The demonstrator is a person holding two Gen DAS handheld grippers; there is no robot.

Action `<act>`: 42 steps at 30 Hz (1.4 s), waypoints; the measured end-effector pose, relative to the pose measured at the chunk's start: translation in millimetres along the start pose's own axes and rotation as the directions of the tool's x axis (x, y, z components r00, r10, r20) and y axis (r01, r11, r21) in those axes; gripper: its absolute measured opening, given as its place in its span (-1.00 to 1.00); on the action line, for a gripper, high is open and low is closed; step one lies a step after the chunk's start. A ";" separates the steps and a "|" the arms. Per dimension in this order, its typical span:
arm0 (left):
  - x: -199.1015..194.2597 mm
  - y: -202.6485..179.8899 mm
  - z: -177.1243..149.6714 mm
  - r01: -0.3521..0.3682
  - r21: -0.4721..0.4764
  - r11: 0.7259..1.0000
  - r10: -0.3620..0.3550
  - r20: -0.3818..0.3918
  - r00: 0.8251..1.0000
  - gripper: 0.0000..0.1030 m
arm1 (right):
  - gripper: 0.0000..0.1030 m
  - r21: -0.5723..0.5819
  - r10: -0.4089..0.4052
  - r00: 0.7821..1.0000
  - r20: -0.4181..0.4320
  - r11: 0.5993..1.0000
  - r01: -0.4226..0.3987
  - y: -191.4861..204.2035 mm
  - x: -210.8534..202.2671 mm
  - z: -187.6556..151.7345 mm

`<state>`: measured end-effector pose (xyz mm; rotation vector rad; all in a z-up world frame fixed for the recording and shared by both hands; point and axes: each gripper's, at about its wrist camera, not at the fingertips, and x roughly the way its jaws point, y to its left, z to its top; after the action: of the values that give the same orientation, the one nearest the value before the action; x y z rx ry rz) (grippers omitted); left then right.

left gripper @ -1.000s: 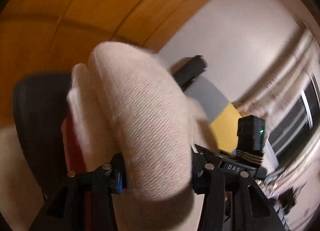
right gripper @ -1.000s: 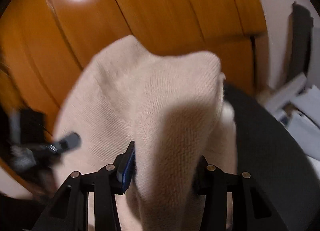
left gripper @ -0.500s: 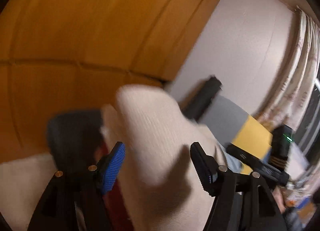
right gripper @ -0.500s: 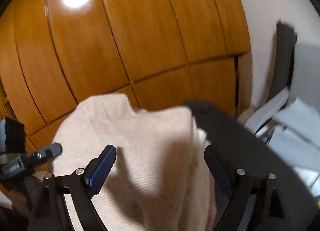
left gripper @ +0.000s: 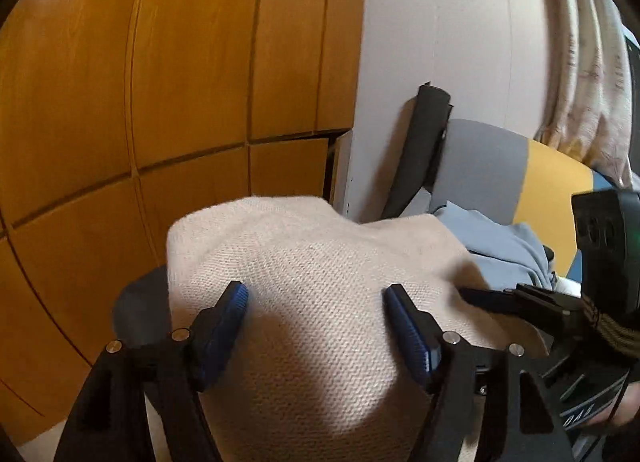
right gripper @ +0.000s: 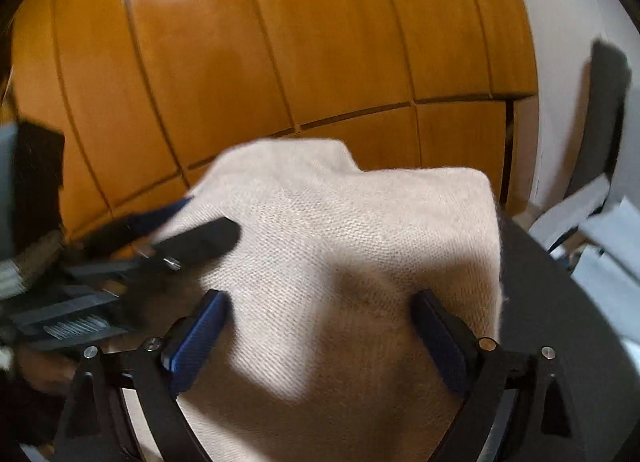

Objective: Fold clothes

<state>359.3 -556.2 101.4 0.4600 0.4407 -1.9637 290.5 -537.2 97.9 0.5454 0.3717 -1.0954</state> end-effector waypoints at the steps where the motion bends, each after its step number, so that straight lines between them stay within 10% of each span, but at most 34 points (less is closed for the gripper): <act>1: 4.2 6.2 2.0 -0.002 -0.009 1.000 0.002 0.001 1.000 0.43 | 0.84 0.005 -0.003 1.000 0.004 1.000 0.003 1.1 7.4 2.4; 20: -58.3 -31.0 5.5 -0.057 -0.067 0.996 0.063 0.089 0.994 0.61 | 0.99 -0.008 -0.200 0.978 0.062 0.980 0.201 37.2 -57.8 -12.9; 32: -128.6 -46.4 1.5 -0.240 -0.133 0.962 0.251 0.071 0.965 0.61 | 0.99 -0.053 -0.405 0.900 0.161 0.907 0.418 73.1 -122.0 -21.3; 35: -141.8 -54.5 -1.6 -0.207 -0.137 0.969 0.217 0.057 0.975 0.49 | 0.99 0.003 -0.448 0.863 0.235 0.888 0.460 84.3 -140.7 -27.6; 42: -148.2 -61.9 -7.1 -0.205 -0.125 0.971 0.215 0.068 0.974 0.16 | 0.99 0.006 -0.429 0.875 0.225 0.899 0.439 99.7 -146.7 -38.8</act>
<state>363.4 -413.8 175.8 0.3363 0.4341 -1.7349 319.1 -372.4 168.5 0.2970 0.3301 -1.5644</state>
